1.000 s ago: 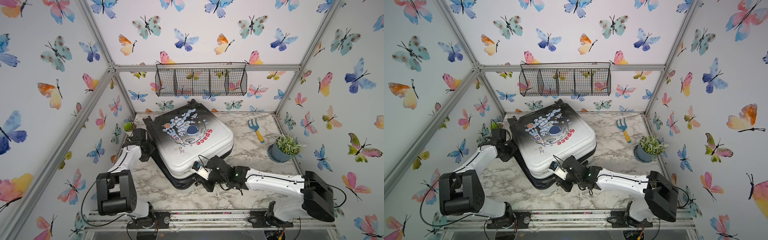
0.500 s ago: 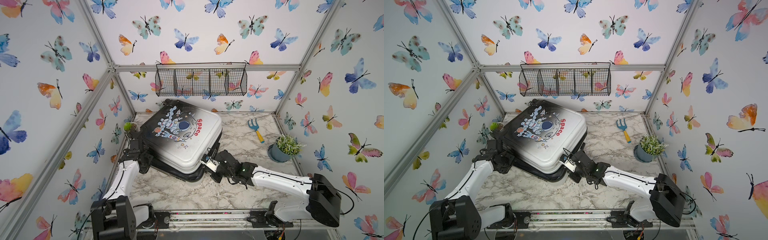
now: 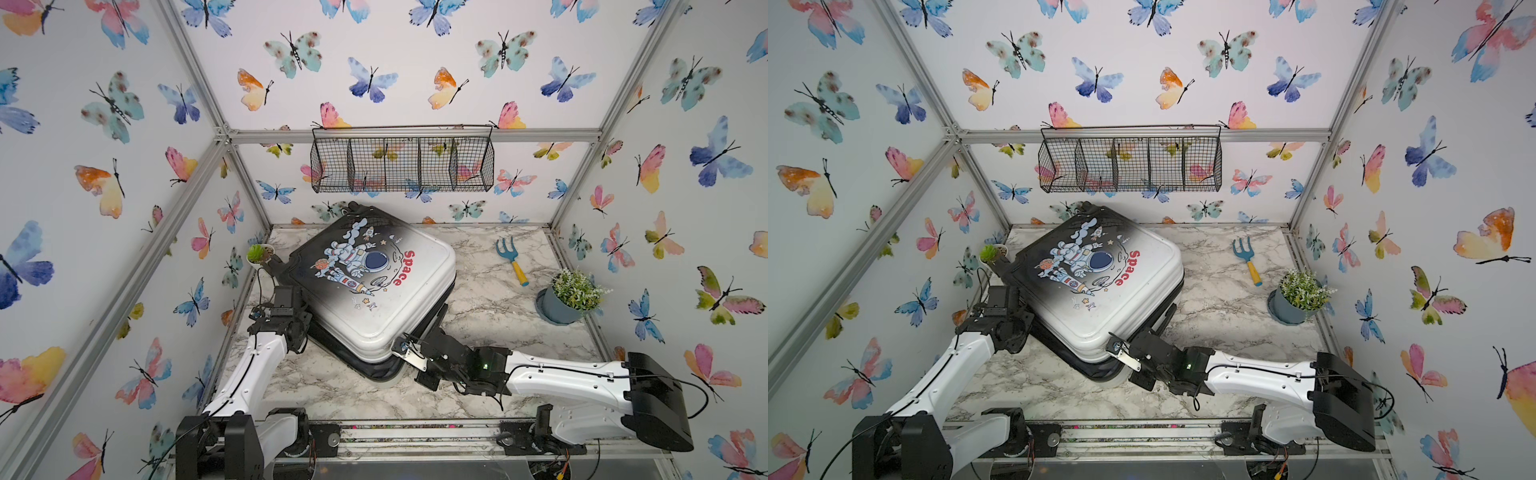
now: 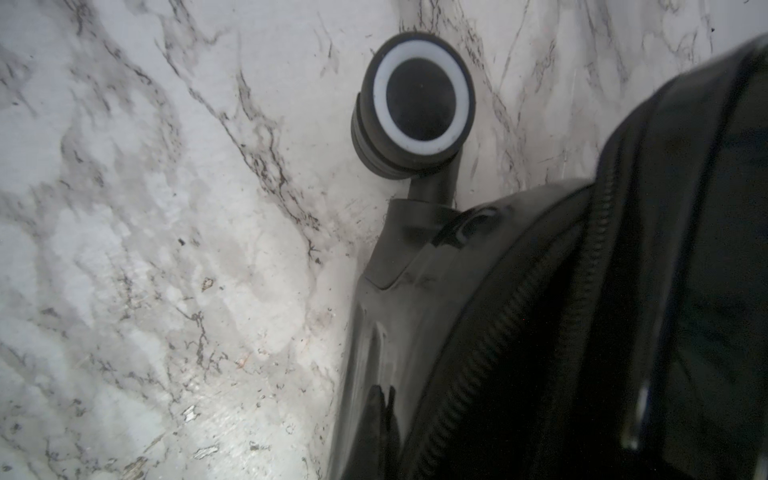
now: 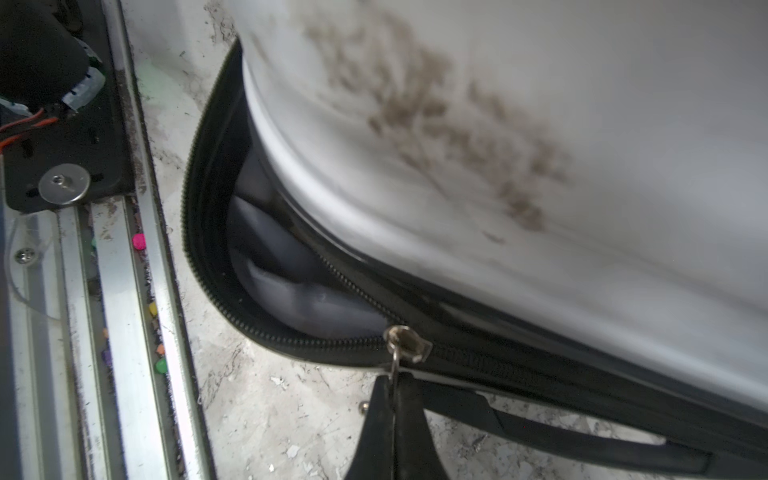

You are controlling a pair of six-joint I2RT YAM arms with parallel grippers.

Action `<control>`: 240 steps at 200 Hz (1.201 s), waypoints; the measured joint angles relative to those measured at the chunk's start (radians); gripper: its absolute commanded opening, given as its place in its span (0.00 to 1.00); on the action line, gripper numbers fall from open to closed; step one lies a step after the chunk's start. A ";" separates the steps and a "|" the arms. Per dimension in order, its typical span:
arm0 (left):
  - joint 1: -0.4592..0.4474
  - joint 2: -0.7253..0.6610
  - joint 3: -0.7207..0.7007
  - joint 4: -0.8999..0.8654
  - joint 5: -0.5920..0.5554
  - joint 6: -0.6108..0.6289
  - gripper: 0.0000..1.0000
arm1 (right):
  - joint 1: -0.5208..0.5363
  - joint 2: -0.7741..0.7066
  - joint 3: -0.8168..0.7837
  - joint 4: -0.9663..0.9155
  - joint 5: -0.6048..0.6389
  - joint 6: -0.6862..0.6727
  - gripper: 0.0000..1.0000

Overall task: Close the suitcase zippers
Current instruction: Zip the zipper on the suitcase.

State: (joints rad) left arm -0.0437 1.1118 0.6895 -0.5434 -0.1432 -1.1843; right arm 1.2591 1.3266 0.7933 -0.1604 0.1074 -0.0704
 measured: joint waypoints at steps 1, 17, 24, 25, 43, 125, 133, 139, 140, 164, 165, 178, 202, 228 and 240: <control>0.000 0.000 0.000 0.000 0.000 0.000 0.00 | 0.000 0.000 0.000 -0.001 0.000 0.002 0.03; -0.003 0.001 0.000 0.000 -0.006 0.000 0.00 | -0.006 0.000 0.000 -0.005 -0.008 0.026 0.02; -0.003 0.001 0.000 0.000 -0.008 0.001 0.00 | -0.018 -0.002 -0.001 -0.006 -0.028 0.033 0.02; -0.003 0.001 0.000 0.000 -0.008 0.001 0.00 | -0.021 -0.002 -0.001 -0.006 -0.033 0.035 0.02; -0.005 0.001 0.002 -0.005 -0.009 0.003 0.00 | -0.072 -0.019 -0.023 0.010 -0.119 0.053 0.03; -0.009 0.011 0.026 -0.046 0.008 -0.004 0.00 | -0.217 -0.057 -0.151 0.198 -0.316 0.055 0.22; -0.007 0.014 0.030 -0.051 0.011 -0.002 0.00 | -0.230 -0.055 -0.151 0.201 -0.333 0.052 0.22; -0.006 0.015 0.032 -0.053 0.014 0.000 0.00 | -0.240 -0.051 -0.151 0.204 -0.344 0.050 0.22; -0.006 0.015 0.032 -0.053 0.014 0.000 0.00 | -0.241 -0.051 -0.151 0.204 -0.346 0.050 0.22; -0.003 0.015 0.033 -0.054 0.020 0.006 0.00 | -0.259 -0.026 -0.134 0.197 -0.380 0.031 0.19; -0.003 0.015 0.033 -0.055 0.020 0.007 0.00 | -0.259 -0.026 -0.134 0.196 -0.381 0.031 0.19; -0.003 0.015 0.034 -0.057 0.020 0.011 0.00 | -0.261 -0.020 -0.127 0.188 -0.382 0.022 0.20; -0.001 0.015 0.036 -0.060 0.021 0.017 0.00 | -0.262 -0.019 -0.126 0.176 -0.378 0.013 0.24; -0.001 0.016 0.037 -0.066 0.021 0.019 0.00 | -0.261 -0.009 -0.111 0.159 -0.369 0.025 0.27; 0.000 0.017 0.042 -0.073 0.021 0.019 0.00 | -0.261 -0.007 -0.105 0.152 -0.344 0.026 0.27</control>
State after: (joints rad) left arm -0.0441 1.1290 0.7315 -0.6167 -0.1223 -1.1656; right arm 0.9981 1.3193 0.6888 -0.0082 -0.2371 -0.0444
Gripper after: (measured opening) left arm 0.065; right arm 0.265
